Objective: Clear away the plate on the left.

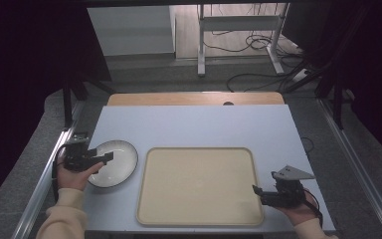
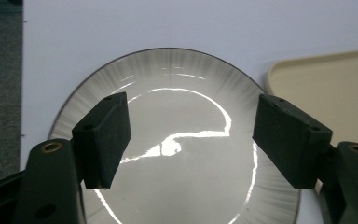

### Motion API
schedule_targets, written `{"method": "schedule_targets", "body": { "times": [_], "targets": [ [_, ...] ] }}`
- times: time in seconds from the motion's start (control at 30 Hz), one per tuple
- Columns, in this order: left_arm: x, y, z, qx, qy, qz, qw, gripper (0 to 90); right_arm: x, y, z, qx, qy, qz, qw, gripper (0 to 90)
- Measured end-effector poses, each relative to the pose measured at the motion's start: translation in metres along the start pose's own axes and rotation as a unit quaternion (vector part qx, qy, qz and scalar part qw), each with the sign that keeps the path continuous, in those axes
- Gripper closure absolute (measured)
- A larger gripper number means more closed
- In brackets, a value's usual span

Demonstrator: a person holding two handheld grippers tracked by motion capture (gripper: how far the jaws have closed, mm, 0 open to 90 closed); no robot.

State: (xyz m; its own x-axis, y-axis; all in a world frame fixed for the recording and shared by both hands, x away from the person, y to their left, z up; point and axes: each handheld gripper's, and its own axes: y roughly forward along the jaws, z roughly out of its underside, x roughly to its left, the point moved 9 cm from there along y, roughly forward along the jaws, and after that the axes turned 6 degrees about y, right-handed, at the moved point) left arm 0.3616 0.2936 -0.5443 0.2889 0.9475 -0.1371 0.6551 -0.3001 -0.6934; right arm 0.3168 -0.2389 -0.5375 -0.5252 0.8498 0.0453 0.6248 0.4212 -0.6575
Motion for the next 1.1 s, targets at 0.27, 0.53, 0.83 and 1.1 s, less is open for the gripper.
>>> {"method": "schedule_targets", "body": {
  "times": [0.27,0.53,0.83,1.1],
  "targets": [
    [0.019,0.004,0.003,0.01,0.002,-0.022,0.9997,26.8,-0.001,0.001,0.0,0.001,-0.001,0.0,1.0,18.6],
    [0.037,0.0,0.008,0.016,0.0,-0.047,0.9988,26.2,-0.001,0.001,0.001,0.003,-0.002,0.002,1.0,18.6],
    [0.057,0.0,0.016,0.011,-0.023,-0.046,0.9986,26.9,-0.001,0.002,0.002,0.006,-0.006,0.001,1.0,18.6],
    [0.061,-0.003,0.019,0.009,-0.035,-0.033,0.9988,29.3,-0.001,0.002,0.003,0.007,-0.009,0.002,0.9999,18.6]
  ]
}}
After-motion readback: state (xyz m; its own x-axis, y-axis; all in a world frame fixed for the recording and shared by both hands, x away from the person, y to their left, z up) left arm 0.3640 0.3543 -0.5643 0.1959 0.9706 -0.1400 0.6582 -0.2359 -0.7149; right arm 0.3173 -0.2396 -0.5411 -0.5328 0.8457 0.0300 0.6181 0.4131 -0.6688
